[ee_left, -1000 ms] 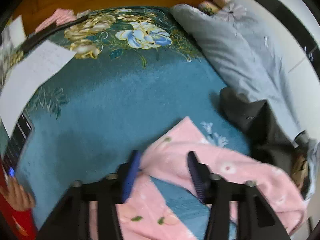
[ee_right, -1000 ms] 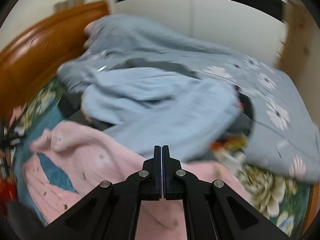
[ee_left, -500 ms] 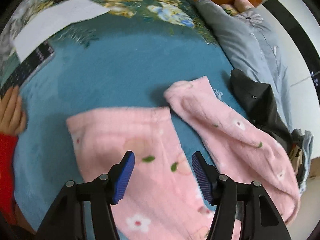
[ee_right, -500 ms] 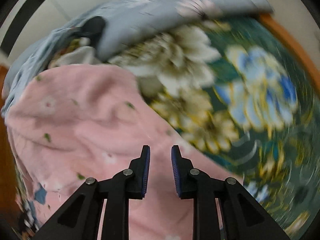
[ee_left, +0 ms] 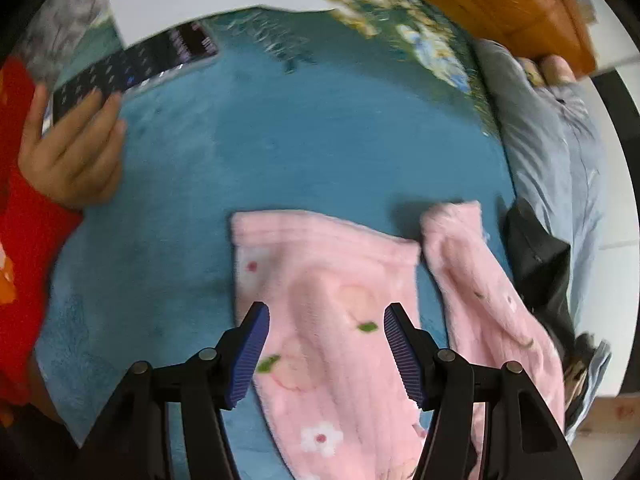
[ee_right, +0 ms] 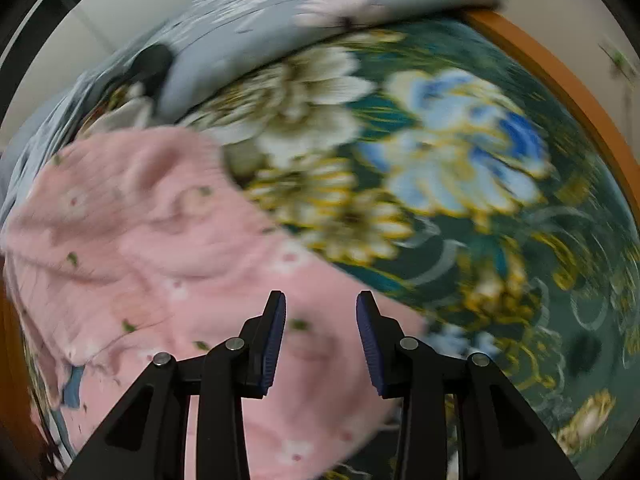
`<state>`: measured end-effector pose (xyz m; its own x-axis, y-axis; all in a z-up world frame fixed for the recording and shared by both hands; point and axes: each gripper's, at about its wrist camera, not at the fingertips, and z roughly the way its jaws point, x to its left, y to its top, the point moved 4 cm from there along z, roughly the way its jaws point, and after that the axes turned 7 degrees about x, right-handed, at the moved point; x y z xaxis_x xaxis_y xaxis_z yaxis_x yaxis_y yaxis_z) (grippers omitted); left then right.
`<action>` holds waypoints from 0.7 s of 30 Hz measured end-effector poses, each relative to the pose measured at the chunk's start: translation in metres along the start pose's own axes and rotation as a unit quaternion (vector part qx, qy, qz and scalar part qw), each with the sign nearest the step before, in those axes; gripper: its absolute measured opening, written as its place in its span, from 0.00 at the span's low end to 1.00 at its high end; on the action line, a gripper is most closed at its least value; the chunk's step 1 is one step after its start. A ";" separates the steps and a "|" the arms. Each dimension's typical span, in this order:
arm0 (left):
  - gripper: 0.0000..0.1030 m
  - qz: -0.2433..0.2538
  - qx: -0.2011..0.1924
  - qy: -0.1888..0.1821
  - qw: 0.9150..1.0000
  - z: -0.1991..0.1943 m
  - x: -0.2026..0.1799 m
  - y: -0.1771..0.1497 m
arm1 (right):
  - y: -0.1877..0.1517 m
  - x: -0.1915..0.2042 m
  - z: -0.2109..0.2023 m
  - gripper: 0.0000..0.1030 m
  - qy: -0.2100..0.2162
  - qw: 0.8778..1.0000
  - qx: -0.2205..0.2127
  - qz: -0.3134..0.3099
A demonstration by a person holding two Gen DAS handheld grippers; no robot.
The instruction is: Fold clothes
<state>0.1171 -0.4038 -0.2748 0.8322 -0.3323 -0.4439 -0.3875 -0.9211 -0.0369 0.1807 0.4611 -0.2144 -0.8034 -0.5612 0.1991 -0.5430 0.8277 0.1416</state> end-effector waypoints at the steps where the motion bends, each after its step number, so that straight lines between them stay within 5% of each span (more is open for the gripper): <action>1: 0.62 -0.001 0.009 -0.001 1.000 0.002 0.003 0.003 | -0.004 -0.011 -0.001 0.37 -0.006 1.000 0.003 0.012; 9: 0.62 0.111 0.079 0.055 0.989 0.025 0.001 0.017 | -0.034 -0.032 0.005 0.37 -0.019 0.998 0.037 0.053; 13: 0.62 0.138 0.094 0.023 0.986 0.033 0.005 0.015 | -0.045 -0.027 0.006 0.38 -0.008 0.998 0.052 0.047; 17: 0.62 0.146 0.098 -0.023 0.984 0.032 0.010 0.014 | -0.056 -0.016 0.009 0.51 -0.007 0.997 0.066 0.028; 21: 0.62 0.199 0.104 -0.014 0.974 0.036 0.003 0.008 | -0.064 -0.009 0.014 0.51 -0.015 0.997 0.079 0.023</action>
<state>0.1019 -0.4052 -0.3092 0.5886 -0.6468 -0.4849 -0.7521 -0.6582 -0.0351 0.2189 0.4135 -0.2389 -0.8340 -0.5243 0.1718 -0.5352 0.8444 -0.0212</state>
